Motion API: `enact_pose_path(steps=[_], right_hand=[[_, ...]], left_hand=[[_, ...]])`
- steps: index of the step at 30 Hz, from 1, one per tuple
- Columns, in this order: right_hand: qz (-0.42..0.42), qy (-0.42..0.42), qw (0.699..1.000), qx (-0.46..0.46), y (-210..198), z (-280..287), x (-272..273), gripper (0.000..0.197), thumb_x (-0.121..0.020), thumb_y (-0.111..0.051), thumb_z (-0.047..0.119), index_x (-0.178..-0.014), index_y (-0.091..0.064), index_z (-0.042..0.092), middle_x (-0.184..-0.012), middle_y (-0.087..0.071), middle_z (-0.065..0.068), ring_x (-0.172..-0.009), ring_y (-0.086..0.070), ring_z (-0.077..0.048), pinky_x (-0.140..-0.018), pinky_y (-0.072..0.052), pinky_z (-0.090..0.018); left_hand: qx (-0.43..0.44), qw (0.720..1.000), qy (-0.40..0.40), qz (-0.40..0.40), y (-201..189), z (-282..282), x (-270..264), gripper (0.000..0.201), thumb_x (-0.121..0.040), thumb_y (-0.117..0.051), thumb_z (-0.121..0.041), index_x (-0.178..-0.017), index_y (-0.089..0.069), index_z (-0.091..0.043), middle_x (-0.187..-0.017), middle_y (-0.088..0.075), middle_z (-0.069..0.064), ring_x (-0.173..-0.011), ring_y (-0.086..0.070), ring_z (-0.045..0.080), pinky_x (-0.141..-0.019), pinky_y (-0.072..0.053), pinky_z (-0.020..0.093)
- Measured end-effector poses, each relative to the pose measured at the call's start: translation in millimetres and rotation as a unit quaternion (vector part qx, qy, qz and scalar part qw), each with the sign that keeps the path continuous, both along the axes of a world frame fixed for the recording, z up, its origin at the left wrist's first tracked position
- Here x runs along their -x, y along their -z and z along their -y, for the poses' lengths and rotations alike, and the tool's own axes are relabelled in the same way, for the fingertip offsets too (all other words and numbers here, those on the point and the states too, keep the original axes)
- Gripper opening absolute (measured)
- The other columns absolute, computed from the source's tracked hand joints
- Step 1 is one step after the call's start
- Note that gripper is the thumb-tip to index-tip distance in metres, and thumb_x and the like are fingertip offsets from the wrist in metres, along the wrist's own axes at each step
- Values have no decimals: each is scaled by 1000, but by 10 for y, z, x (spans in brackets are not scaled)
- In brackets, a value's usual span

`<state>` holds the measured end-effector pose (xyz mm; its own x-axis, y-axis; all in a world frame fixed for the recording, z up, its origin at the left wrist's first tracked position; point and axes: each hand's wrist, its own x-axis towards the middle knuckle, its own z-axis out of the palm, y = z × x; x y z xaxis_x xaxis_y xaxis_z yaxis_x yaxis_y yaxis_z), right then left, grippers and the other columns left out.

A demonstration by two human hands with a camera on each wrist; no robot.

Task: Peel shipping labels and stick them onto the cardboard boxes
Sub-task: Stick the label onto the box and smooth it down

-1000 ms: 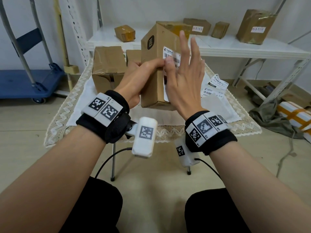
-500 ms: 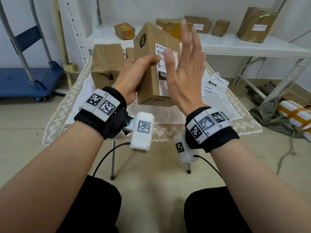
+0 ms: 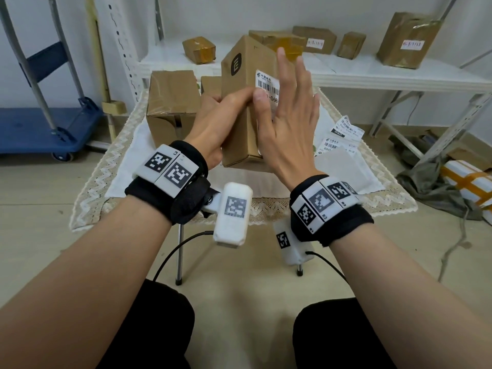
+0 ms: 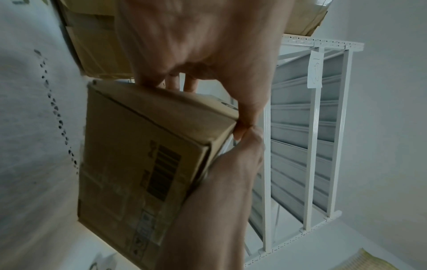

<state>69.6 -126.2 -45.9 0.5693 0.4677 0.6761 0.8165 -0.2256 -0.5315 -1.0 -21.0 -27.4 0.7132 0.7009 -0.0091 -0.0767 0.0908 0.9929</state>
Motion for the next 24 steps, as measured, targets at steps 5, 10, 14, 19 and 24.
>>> enact_pose_path(steps=[5, 10, 14, 19, 24], right_hand=[[8, -9, 1000, 5, 6, -11, 43, 71, -100, -22, 58, -164, -17, 27, -173, -5, -6, -159, -2, -23, -127, -1, -55], [10, -15, 1000, 8, 2, -11, 60, 71, -100, -22, 58, -164, -17, 28, -173, -5, -5, -160, -1, -24, -127, 0, -55], [15, -21, 1000, 10, 13, 2, 67, 70, -100, -22, 57, -164, -18, 28, -173, -6, -5, -160, 0, -24, -127, 1, -55], [15, -19, 1000, 10, 1, 29, 50, 70, -101, -23, 57, -164, -17, 28, -173, -6, -5, -160, 0, -24, -127, 0, -55], [15, -6, 1000, 11, -15, 55, 1, 70, -101, -21, 58, -164, -15, 28, -173, -4, -6, -160, 1, -25, -126, 0, -55]], left_hand=[[-10, 1000, -9, -3, 13, 2, -5, 85, -60, -79, -58, -133, -59, -20, -113, -76, -5, -97, -74, 8, -61, -56, 21], [-14, 1000, -10, -12, 3, 25, -1, 90, -55, -78, -61, -134, -58, -21, -117, -74, -6, -104, -71, 8, -67, -51, 25], [-19, 1000, -4, -10, -4, 42, 7, 81, -63, -78, -57, -132, -60, -20, -117, -74, -6, -103, -71, 7, -63, -52, 21], [-20, 1000, 0, -13, -16, 47, 26, 84, -60, -78, -59, -132, -60, -22, -117, -73, -6, -104, -70, 8, -63, -54, 21], [-14, 1000, -3, -2, -45, 20, 27, 88, -59, -81, -58, -134, -57, -18, -114, -76, -2, -100, -74, 13, -62, -58, 26]])
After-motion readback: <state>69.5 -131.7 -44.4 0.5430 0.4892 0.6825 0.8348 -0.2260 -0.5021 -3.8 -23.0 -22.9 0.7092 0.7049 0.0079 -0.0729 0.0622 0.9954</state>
